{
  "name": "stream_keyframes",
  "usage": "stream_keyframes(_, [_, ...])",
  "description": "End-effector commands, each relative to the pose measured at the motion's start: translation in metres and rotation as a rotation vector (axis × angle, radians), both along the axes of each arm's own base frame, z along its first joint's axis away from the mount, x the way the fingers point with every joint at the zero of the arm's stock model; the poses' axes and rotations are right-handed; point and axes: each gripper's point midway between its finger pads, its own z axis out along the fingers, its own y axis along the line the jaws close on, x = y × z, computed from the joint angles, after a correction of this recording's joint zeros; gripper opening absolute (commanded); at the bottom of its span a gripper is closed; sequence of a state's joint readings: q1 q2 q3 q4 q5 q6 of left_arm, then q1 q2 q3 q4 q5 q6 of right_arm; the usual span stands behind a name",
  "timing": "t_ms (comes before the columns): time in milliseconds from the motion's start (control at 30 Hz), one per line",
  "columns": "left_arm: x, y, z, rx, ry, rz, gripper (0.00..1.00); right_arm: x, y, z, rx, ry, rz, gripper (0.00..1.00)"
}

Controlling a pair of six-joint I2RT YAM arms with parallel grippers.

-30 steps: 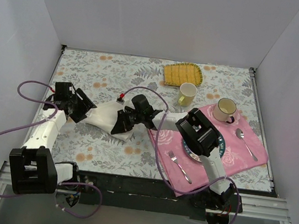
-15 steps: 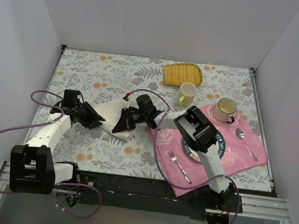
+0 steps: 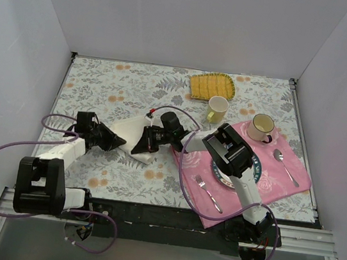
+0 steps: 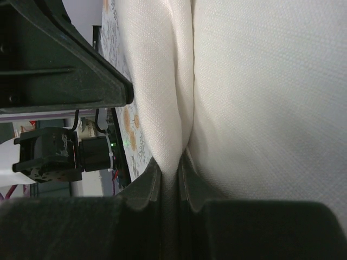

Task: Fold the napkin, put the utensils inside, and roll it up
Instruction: Roll the napkin with the utensil

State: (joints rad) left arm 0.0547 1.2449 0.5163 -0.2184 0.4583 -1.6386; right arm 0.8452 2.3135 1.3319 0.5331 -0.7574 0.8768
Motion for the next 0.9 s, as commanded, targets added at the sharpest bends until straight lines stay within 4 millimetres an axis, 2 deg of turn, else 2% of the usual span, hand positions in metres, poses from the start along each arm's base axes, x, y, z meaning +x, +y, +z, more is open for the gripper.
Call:
stream_keyframes(0, [0.014, -0.001, -0.004, -0.005, -0.057, -0.004, 0.00, 0.004, -0.022, -0.034, -0.147, 0.083, -0.121, 0.01])
stream_keyframes(200, [0.013, 0.002, -0.023, 0.012, -0.046, 0.009, 0.00, 0.003, -0.018, -0.023, -0.119, 0.115, -0.165, 0.01])
stream_keyframes(433, [0.019, 0.008, -0.050, 0.054, -0.018, 0.009, 0.00, -0.006, -0.016, -0.027, -0.137, 0.096, -0.141, 0.10])
stream_keyframes(500, [0.019, 0.010, -0.053, 0.068, -0.002, 0.007, 0.00, -0.004, -0.016, -0.021, -0.146, 0.028, -0.117, 0.20])
stream_keyframes(533, [0.021, 0.011, -0.053, 0.081, -0.006, -0.001, 0.00, -0.005, -0.023, -0.030, -0.202, -0.050, -0.078, 0.26])
stream_keyframes(567, [0.019, 0.011, -0.057, 0.081, 0.008, -0.004, 0.00, 0.003, -0.018, -0.016, -0.195, -0.117, -0.059, 0.37])
stream_keyframes(600, [0.020, 0.011, -0.058, 0.084, 0.012, -0.005, 0.00, 0.005, -0.019, -0.016, -0.222, -0.168, -0.032, 0.41])
stream_keyframes(633, [0.019, 0.011, -0.060, 0.090, 0.019, -0.016, 0.00, 0.006, -0.029, -0.024, -0.287, -0.227, 0.005, 0.46])
stream_keyframes(667, [0.019, 0.011, -0.064, 0.088, 0.039, -0.020, 0.00, 0.009, -0.031, -0.020, -0.308, -0.268, 0.027, 0.51])
stream_keyframes(700, [0.019, 0.010, -0.066, 0.086, 0.047, -0.025, 0.00, 0.016, -0.024, -0.008, -0.287, -0.329, 0.039, 0.54])
stream_keyframes(733, [0.020, 0.010, -0.066, 0.084, 0.047, -0.033, 0.00, 0.013, -0.037, -0.015, -0.354, -0.366, 0.085, 0.59])
stream_keyframes(800, [0.020, 0.009, -0.067, 0.079, 0.053, -0.037, 0.00, 0.022, -0.035, 0.003, -0.359, -0.470, 0.106, 0.64])
stream_keyframes(867, [0.023, 0.009, -0.064, 0.084, 0.043, -0.040, 0.00, 0.028, -0.044, 0.002, -0.435, -0.578, 0.158, 0.70])
